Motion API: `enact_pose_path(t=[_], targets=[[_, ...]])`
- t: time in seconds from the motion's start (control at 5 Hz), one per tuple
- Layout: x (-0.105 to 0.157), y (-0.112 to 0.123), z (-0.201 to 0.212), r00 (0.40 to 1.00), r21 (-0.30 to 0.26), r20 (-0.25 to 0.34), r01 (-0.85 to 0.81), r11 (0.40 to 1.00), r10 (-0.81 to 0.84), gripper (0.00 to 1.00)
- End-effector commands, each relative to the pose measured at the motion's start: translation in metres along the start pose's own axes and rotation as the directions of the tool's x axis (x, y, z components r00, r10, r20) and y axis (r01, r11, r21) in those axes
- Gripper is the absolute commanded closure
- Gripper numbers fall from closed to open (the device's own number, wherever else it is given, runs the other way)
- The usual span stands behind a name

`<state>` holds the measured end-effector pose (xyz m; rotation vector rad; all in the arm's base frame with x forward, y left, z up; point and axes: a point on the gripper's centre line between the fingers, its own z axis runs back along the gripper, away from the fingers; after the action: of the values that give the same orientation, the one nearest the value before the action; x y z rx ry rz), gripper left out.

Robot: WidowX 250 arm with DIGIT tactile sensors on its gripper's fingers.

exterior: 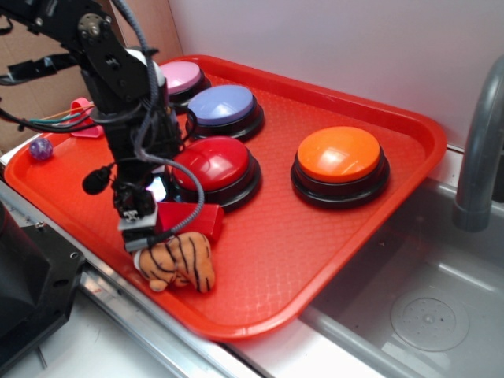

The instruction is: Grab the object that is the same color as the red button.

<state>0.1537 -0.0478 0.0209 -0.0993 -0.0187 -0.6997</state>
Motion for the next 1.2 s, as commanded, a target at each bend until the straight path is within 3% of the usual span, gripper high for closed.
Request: enact_pose_path(t=[0.0,0.2,0.4,0.6,0.8,1.0], targets=[[0.016,0.0,-0.002,0.999,0.03,0.029,0.023,0.999,-0.024,0.03],[0.013,0.005,-0.005,0.999,0.025,0.022,0.028,0.999,-0.029,0.96],[0.014,0.008,-0.005,0.999,0.031,0.01,0.041,0.999,-0.041,1.0],[0.013,0.009,-0.001,0.998,0.021,-0.05,0.043,0.999,-0.042,1.0],[0.014,0.008,0.013,0.999,0.045,-0.051,0.013,0.999,-0.011,1.0],[0.023,0.006,0.063,0.995,0.154,-0.046,-0.08,0.985,0.088,1.0]])
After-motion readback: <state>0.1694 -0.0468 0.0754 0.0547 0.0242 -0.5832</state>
